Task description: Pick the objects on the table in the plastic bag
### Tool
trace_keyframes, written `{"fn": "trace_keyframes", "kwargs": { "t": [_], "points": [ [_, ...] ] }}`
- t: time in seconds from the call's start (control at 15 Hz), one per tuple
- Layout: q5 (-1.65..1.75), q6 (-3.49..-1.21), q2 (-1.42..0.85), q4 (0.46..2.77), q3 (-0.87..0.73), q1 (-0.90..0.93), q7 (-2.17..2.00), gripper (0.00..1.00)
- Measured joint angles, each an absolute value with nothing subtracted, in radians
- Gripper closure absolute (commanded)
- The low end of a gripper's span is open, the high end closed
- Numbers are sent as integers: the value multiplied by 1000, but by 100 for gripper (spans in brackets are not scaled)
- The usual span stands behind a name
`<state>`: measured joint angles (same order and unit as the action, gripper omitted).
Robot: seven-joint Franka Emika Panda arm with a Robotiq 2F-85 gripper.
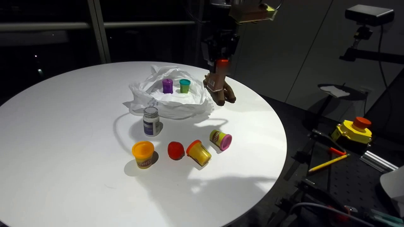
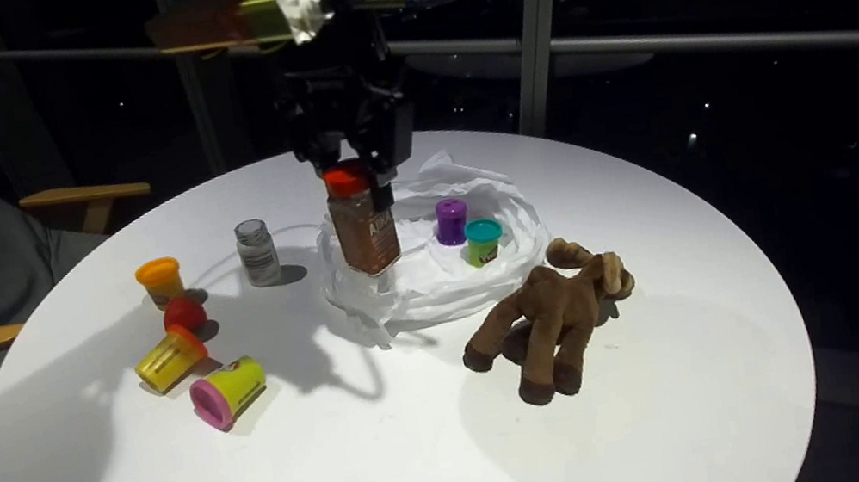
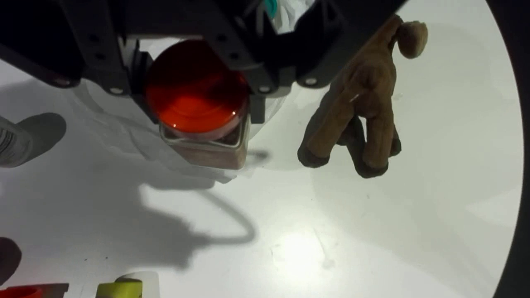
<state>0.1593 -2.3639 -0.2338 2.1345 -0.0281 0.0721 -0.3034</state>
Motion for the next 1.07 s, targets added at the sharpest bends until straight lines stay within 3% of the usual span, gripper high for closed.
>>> {"fn": "trace_keyframes", "kwargs": {
  "t": [0.6,1.0,1.07],
  "points": [
    [127,-2415,-601,1813,-25,63,-249,74],
    [131,-2414,-714,1664,-89,58,-242,74],
    [131,-2412,-718,1653,-92,55,-234,24]
  ]
}}
